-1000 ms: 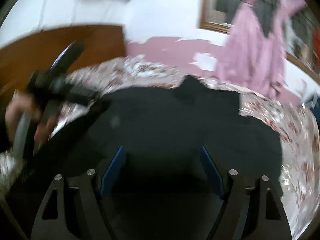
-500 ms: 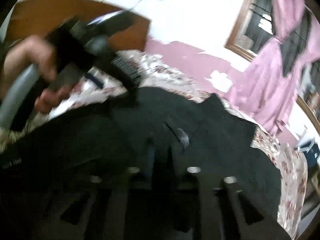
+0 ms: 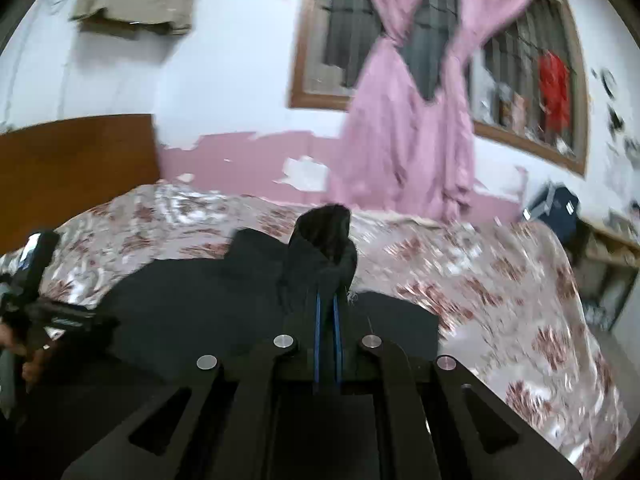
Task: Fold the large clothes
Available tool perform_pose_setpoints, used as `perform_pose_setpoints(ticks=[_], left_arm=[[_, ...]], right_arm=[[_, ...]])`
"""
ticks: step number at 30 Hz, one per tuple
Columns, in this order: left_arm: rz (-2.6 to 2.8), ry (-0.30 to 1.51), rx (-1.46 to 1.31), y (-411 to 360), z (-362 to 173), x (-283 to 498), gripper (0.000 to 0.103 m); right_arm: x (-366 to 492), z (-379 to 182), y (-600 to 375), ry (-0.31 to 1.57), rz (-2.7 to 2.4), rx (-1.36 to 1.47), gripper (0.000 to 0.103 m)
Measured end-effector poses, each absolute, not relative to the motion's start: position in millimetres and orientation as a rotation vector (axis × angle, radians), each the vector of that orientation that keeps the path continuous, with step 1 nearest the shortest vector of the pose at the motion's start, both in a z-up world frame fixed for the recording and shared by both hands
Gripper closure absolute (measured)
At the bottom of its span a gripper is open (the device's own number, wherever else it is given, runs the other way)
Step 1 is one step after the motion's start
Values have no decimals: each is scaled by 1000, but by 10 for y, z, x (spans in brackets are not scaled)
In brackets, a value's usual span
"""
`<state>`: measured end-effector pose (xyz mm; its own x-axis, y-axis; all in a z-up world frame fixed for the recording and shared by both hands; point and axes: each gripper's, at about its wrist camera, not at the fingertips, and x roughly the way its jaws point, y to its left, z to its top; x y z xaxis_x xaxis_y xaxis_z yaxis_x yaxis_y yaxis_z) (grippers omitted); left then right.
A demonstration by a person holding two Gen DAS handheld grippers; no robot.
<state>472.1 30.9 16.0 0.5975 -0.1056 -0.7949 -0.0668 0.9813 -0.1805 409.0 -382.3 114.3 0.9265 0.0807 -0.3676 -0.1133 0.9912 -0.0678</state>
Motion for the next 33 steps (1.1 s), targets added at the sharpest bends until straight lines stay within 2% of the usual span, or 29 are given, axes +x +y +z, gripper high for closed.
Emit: perform_pose_setpoints(ticks=[7, 10, 12, 14, 19, 22, 26, 33], left_arm=[[-49, 917, -168, 255, 159, 4662, 19], [-76, 860, -190, 268, 240, 4619, 19], [-88, 825, -192, 234, 305, 4635, 19], [-110, 804, -194, 166, 354, 4677, 19], [-154, 795, -138, -127, 388, 4848, 19], [-201, 840, -91, -285, 292, 4956, 19], [-214, 900, -12, -392, 119, 5010, 19], [-215, 940, 97, -502, -110, 5014, 19]], right_arm=[[4302, 390, -4288, 566, 52, 13, 96], [4259, 147, -4429, 630, 19, 41, 80], [4163, 80, -4533, 638, -20, 69, 55], [4149, 116, -4605, 612, -62, 81, 42], [4270, 362, -4490, 532, -84, 76, 42], [4474, 383, -4172, 571, 62, 43, 42], [4826, 137, -3832, 713, 241, -10, 42], [5040, -291, -3759, 827, 273, -37, 42]])
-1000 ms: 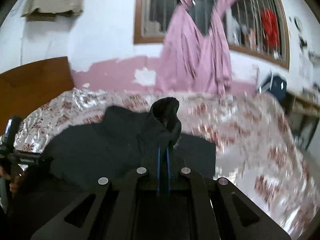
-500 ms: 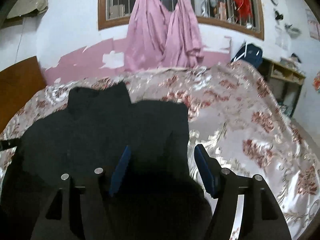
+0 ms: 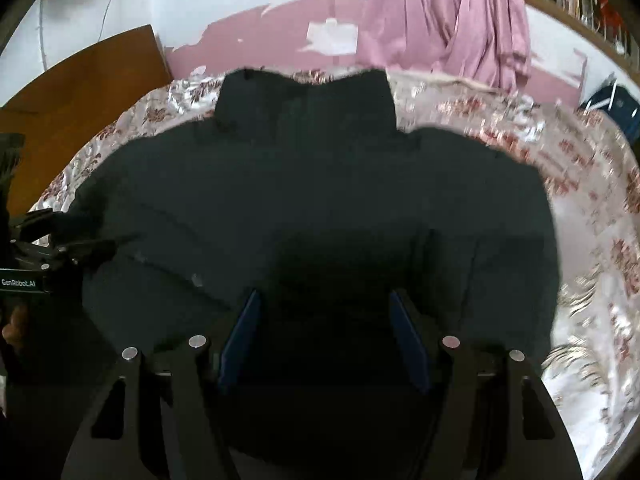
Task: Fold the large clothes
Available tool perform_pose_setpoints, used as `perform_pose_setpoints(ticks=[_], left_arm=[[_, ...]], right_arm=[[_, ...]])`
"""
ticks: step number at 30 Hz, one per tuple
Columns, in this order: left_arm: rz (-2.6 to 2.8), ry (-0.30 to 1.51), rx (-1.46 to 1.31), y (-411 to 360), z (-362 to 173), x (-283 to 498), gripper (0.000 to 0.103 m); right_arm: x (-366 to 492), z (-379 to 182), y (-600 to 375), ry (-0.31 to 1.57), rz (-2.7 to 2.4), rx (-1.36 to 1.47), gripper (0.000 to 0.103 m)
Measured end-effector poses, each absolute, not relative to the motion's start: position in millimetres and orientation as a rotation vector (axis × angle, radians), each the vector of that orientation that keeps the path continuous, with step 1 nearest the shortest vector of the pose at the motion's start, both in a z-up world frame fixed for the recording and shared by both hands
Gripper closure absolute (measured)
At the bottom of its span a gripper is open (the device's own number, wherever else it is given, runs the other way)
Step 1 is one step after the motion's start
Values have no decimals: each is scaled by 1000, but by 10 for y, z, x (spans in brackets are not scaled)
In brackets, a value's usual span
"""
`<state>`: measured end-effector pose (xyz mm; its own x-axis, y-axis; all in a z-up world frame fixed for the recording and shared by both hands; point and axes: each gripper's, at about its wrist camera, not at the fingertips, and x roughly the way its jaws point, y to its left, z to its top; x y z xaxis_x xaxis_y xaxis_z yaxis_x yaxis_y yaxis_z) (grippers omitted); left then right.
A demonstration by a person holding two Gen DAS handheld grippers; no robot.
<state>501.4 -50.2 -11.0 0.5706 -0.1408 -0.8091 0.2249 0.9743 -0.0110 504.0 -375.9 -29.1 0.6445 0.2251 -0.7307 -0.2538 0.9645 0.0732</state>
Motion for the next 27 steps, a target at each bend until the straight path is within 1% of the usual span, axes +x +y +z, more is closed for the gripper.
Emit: perform_pose_setpoints(ticks=[11, 16, 19, 20, 21, 25, 26, 27], left_arm=[[-155, 922, 110, -576, -252, 5036, 18], [-107, 910, 72, -556, -117, 4958, 15], [-98, 936, -12, -535, 39, 4884, 14], [-99, 943, -36, -526, 85, 4859, 14], [-97, 947, -60, -515, 149, 4818, 13], [-98, 926, -115, -461, 477, 4565, 12], [-99, 919, -126, -444, 592, 4468, 11], [-101, 915, -136, -434, 685, 4392, 10]], right_arm=[[5044, -578, -3700, 851, 281, -34, 42], [5008, -500, -3684, 832, 259, -51, 41], [4941, -353, -3691, 851, 228, -34, 35], [4890, -280, -3700, 850, 225, -21, 29], [4850, -237, -3709, 843, 227, -15, 25], [4576, 100, -3760, 799, 214, -7, 23], [4529, 158, -3769, 794, 215, -6, 20], [4430, 275, -3785, 788, 215, -4, 15]])
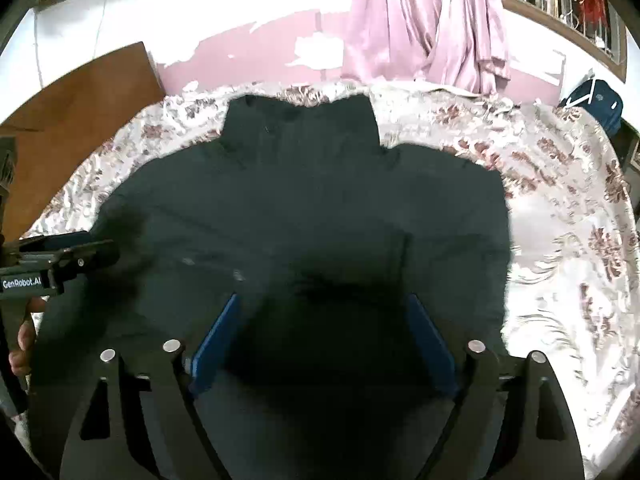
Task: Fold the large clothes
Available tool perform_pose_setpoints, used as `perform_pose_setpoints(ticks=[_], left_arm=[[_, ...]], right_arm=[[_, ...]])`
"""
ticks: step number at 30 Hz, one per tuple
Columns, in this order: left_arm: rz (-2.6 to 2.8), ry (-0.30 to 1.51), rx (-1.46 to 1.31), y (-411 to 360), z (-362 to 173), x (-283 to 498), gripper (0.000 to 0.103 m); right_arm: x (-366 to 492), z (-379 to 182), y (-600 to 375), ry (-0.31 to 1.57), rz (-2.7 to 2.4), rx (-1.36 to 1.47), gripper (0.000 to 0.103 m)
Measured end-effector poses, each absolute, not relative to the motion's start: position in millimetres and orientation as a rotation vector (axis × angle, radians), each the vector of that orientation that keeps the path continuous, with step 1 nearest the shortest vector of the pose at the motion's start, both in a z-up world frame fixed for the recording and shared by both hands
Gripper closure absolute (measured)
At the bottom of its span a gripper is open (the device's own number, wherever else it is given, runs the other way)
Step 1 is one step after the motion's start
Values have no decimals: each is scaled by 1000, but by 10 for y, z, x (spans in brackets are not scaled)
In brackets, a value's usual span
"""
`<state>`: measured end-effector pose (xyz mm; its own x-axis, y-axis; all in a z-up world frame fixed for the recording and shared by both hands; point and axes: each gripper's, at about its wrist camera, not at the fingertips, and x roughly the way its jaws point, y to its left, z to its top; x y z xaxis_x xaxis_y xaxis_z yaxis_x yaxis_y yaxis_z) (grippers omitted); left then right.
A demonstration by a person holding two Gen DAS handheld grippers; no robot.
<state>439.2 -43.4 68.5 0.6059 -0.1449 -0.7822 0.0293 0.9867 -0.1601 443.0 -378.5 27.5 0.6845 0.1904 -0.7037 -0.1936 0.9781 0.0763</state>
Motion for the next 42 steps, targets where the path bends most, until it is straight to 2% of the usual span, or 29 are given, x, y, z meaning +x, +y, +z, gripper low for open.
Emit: perform_pose_setpoints(ticks=[2, 7, 12, 20, 25, 30, 36, 42], left_arm=[[-114, 912, -158, -425, 882, 4197, 7], [-126, 900, -175, -430, 1280, 3677, 1], [-131, 858, -150, -419, 1637, 3099, 0], [-106, 719, 26, -512, 2389, 2516, 0], [-100, 682, -10, -516, 2727, 2571, 0], [-80, 696, -55, -451, 2802, 2838, 0], [-46, 696, -45, -437, 2669, 3492, 0], [-22, 696, 8, -527, 2427, 4410, 0]], right_arm=[[4270, 459, -3805, 781, 221, 3, 10], [3837, 844, -3834, 809, 230, 39, 9], [3243, 1259, -3776, 777, 218, 8, 3], [2499, 1983, -3797, 675, 241, 65, 2], [2377, 2396, -3844, 612, 248, 73, 2], [2534, 2607, -3938, 609, 262, 137, 2], [3112, 2537, -4009, 646, 251, 153, 2], [4112, 2271, -4069, 681, 247, 175, 2]])
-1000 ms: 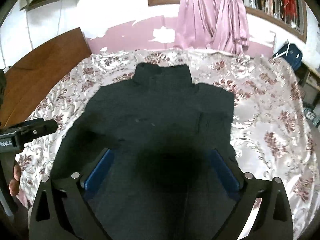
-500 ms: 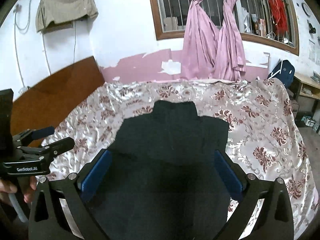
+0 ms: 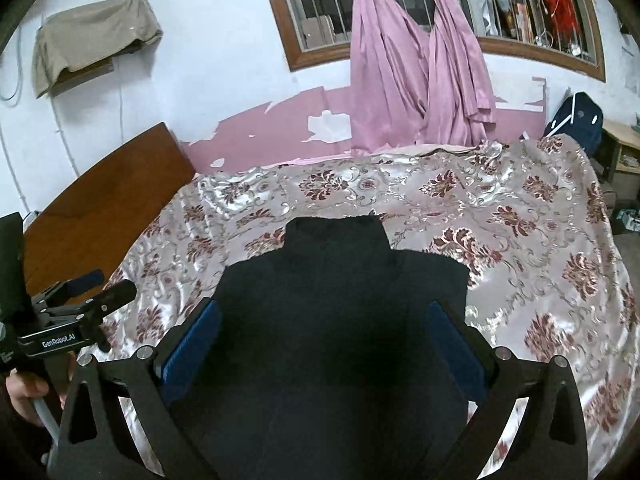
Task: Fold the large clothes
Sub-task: 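Lift the hem with both grippers and fold it toward the collar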
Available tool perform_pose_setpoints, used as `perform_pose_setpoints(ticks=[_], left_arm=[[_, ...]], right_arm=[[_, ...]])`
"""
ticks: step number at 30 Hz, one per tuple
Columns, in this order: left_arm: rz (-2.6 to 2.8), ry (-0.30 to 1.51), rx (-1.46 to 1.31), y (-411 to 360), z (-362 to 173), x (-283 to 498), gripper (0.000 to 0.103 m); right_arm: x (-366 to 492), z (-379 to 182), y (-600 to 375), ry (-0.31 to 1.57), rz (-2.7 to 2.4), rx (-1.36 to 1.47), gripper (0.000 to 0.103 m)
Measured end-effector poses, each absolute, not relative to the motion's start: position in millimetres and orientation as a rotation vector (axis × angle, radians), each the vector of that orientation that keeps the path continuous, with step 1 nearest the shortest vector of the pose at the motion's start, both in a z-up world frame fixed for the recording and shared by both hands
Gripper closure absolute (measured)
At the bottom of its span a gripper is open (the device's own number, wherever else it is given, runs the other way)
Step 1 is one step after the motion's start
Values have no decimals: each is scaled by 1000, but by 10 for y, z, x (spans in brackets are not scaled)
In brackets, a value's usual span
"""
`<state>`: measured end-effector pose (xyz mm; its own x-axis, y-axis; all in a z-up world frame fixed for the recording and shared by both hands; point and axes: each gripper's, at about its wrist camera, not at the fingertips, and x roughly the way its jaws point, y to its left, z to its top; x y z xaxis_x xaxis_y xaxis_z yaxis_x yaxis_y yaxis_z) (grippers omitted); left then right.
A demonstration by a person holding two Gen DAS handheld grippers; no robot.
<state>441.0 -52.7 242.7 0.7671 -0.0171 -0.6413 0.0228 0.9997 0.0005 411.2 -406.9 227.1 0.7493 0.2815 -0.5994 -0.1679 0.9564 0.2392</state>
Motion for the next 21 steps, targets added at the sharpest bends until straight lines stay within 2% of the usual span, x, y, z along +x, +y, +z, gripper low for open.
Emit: perform_pose_setpoints(ticks=[11, 18, 21], left_arm=[[12, 815, 30, -479, 1361, 6273, 0], [5, 808, 62, -544, 885, 7014, 1], [13, 805, 50, -554, 782, 7233, 8]], right_arm=[[5826, 1424, -4041, 748, 219, 140, 2], [6696, 862, -3989, 765, 233, 165, 2], [7040, 668, -3910, 767, 238, 176, 3]])
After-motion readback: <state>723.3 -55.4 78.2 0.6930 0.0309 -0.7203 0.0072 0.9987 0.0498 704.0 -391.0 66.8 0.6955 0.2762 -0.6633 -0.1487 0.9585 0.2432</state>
